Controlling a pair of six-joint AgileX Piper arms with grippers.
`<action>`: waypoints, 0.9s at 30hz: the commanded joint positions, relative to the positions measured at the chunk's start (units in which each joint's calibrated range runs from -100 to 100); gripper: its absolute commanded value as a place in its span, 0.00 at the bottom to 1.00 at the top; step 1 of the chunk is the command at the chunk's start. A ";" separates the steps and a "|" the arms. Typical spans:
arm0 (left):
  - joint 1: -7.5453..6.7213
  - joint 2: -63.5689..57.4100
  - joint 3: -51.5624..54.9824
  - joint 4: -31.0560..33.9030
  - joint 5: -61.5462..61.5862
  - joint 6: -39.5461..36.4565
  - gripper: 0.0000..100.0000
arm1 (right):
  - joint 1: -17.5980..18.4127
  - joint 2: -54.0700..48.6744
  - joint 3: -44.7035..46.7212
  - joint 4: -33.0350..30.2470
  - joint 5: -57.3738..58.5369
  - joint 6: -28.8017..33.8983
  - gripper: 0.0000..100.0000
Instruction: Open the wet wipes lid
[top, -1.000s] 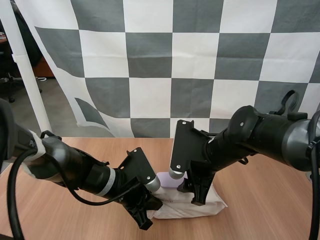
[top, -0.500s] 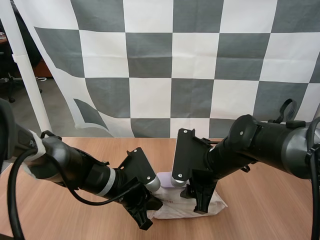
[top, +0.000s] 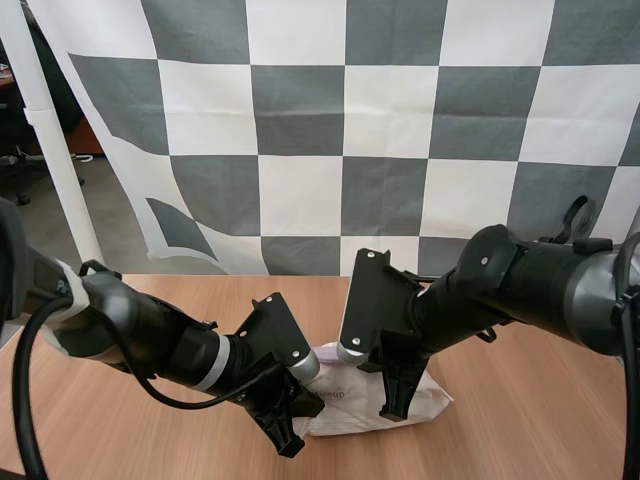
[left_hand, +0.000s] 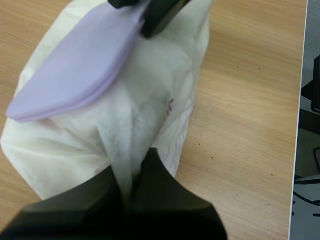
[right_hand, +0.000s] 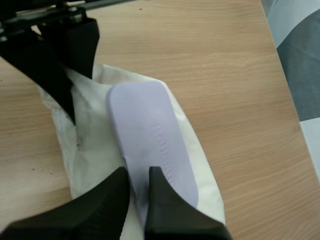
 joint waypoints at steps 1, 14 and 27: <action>-0.02 -0.06 0.00 0.76 0.03 0.76 0.00 | 0.02 0.07 -1.07 0.73 -0.56 0.05 0.00; -0.02 -0.06 0.00 1.25 0.03 0.76 0.00 | 0.02 0.07 -5.15 0.73 -1.13 -0.51 0.00; -0.02 -0.06 0.00 1.28 -2.72 0.76 0.00 | 0.02 1.99 -5.15 0.02 1.88 0.42 0.00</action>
